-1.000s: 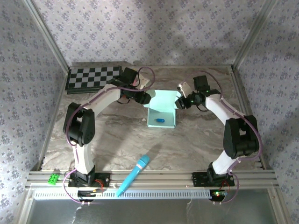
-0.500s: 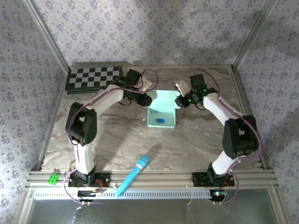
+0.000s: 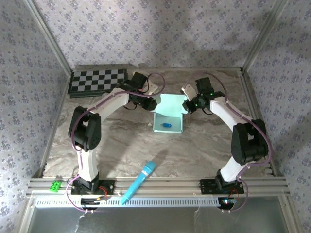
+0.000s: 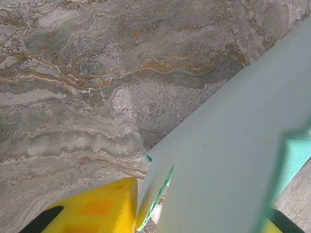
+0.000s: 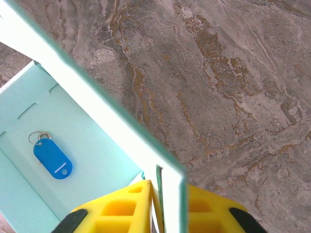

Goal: Fold the paper box

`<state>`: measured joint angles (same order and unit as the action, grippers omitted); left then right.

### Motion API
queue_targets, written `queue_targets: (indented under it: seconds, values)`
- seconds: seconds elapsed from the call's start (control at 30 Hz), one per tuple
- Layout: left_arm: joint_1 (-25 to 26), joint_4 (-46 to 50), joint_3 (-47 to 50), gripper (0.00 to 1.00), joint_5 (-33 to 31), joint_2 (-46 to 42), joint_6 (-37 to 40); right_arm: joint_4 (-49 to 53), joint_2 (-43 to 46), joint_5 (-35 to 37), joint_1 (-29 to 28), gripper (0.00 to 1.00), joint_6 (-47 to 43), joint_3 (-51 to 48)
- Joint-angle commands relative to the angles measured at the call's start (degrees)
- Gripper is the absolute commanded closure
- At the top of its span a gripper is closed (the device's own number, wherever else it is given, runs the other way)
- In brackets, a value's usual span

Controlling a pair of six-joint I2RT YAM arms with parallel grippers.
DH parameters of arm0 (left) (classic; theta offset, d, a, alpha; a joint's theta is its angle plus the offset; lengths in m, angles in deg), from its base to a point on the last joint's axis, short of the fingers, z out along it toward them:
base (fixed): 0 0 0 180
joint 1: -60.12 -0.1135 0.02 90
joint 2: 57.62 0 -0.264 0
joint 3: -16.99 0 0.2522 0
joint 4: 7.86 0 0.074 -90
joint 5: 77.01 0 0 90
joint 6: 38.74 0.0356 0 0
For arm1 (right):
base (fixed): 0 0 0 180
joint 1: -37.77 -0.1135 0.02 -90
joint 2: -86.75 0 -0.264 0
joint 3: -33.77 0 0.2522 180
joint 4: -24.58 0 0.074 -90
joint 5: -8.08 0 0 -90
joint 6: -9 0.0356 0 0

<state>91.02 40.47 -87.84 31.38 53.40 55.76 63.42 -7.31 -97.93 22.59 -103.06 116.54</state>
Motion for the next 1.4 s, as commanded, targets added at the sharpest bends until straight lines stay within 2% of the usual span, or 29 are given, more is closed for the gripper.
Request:
queue_targets:
  seconds: [0.0, 0.27, 0.57, 0.97, 1.37]
  values:
    - [0.5, 0.8, -2.3, 0.71, -0.3, -0.7, -0.1, 1.5, 0.1, 1.7, -0.5, 0.88, 0.4, 1.7]
    - [1.3, -1.2, -1.7, 0.82, -2.5, -1.3, -2.0, -0.6, 1.2, 4.8, -1.8, 0.95, 3.5, 0.8]
    - [2.8, -5.3, -0.7, 0.91, -8.9, -2.4, -5.4, -7.7, 3.9, 12.4, -4.8, 0.96, 8.3, -4.2]
    - [4.0, -10.3, 1.4, 0.92, -13.8, -3.1, -10.2, -15.8, 5.0, 18.8, -7.0, 0.95, 13.1, -9.1]
    - [5.4, -13.8, 3.9, 0.95, -17.4, -3.9, -12.6, -15.3, 2.0, 22.0, -8.2, 0.88, 18.3, -8.1]
